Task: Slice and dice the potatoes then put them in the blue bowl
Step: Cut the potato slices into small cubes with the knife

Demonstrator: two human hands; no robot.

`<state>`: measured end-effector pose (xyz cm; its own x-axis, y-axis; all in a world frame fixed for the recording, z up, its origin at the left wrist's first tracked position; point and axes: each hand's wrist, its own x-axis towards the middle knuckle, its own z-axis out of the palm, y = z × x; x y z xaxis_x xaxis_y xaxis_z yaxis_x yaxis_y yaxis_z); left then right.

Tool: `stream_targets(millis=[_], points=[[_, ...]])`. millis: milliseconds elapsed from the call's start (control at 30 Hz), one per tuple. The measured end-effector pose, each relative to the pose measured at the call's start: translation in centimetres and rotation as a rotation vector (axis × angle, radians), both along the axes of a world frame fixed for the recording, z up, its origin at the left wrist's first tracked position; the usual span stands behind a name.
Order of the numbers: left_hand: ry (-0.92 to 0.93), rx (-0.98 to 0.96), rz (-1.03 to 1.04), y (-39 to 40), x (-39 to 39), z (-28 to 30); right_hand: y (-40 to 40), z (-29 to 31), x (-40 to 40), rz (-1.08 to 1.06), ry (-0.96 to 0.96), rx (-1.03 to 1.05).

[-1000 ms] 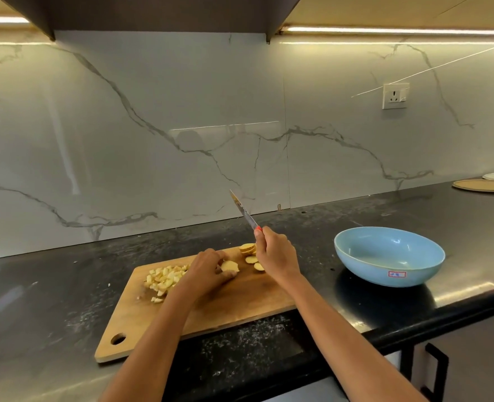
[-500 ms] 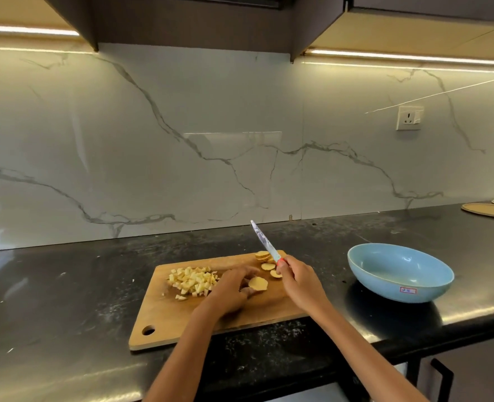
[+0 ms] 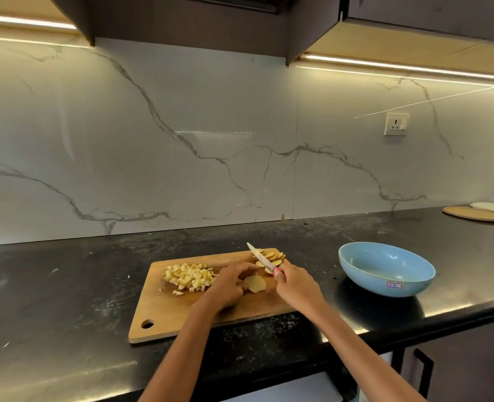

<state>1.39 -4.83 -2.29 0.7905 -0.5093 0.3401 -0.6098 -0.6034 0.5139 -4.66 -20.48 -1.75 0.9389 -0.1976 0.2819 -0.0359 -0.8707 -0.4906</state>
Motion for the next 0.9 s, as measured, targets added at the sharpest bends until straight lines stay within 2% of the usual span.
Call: stream_targets(millis=[167,300,433,600,900], points=[[-0.019,0.035,0.019,0.4,-0.1,-0.2,-0.1,0.2,0.0,-0.034,0.035,0.014],[0.01,0.01,-0.016,0.5,-0.5,0.2,0.3,0.9,-0.7,-0.026,0.082,-0.034],[0.021,0.07,-0.067,0.3,-0.5,0.2,0.4,1.3,-1.7,-0.021,0.119,-0.077],[-0.011,0.051,-0.04,0.1,-0.8,0.0,0.7,1.9,-3.0,-0.034,0.146,-0.135],[0.088,0.016,-0.086,0.5,-0.9,0.3,1.3,2.1,-4.0,-0.017,0.166,-0.116]])
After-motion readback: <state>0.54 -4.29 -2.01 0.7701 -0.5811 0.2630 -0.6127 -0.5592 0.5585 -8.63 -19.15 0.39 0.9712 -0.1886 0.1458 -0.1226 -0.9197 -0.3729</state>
